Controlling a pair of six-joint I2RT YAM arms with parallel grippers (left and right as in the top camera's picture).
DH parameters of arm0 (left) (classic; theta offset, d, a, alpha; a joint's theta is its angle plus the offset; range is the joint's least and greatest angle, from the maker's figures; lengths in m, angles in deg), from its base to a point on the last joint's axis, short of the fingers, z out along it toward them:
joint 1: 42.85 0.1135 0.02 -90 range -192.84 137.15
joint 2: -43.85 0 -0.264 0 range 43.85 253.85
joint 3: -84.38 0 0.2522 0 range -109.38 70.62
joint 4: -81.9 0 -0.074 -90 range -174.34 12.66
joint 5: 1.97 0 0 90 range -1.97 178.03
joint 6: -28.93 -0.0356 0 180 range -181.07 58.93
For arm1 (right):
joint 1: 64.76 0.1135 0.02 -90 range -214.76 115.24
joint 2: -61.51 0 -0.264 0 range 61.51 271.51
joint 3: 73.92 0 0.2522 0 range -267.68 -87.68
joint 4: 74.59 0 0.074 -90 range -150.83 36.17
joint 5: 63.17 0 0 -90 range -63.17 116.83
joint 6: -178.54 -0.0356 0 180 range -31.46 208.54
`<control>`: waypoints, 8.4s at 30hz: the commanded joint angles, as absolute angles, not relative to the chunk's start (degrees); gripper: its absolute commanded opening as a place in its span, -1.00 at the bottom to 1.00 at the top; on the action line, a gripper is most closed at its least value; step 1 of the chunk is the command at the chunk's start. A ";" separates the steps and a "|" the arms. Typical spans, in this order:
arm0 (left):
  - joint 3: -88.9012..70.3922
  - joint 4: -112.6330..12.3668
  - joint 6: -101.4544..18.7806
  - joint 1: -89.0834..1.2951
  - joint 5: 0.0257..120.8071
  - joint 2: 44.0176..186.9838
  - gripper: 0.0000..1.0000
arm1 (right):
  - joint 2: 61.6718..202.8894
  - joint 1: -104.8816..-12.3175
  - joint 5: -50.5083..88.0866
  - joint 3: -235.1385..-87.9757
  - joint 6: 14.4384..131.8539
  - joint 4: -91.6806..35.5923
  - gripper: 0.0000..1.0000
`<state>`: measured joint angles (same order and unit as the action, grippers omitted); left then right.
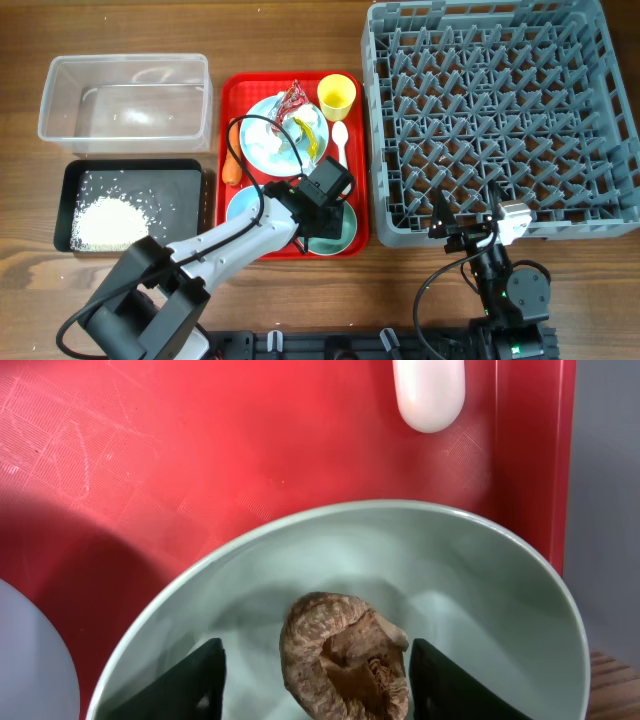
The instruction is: Sort waste into correct bins and load items into the dishwasher rack
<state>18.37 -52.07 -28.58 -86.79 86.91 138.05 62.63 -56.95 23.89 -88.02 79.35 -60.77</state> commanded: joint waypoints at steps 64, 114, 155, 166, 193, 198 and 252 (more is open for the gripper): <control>-6.15 -18.78 -24.56 -41.24 108.24 131.29 -0.35 | 62.52 -56.91 24.22 -87.98 79.48 -60.95 0.99; -7.55 -24.35 -33.89 -39.51 95.52 130.31 0.31 | 62.52 -56.91 24.22 -87.98 79.48 -60.95 0.99; -6.00 -32.48 -47.40 -56.17 97.68 149.08 -0.17 | 62.52 -56.91 24.24 -87.98 79.48 -60.95 0.99; -0.14 -39.08 -47.47 -56.17 97.79 149.11 -0.14 | 62.52 -56.91 24.22 -87.98 79.44 -60.95 0.99; 10.79 -51.39 -48.91 -56.17 98.16 149.11 -0.04 | 62.55 -56.91 24.22 -87.98 79.44 -60.95 0.99; 10.68 -51.39 -48.91 -56.17 98.16 149.08 0.06 | 62.52 -56.91 24.22 -87.98 79.46 -60.95 1.00; 15.66 -53.51 -43.88 -56.17 100.09 139.71 -0.38 | 62.52 -56.91 24.22 -87.98 79.48 -60.95 0.99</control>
<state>14.85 -52.94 -45.00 -56.54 99.15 139.62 62.63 -56.95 23.89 -88.02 79.35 -60.77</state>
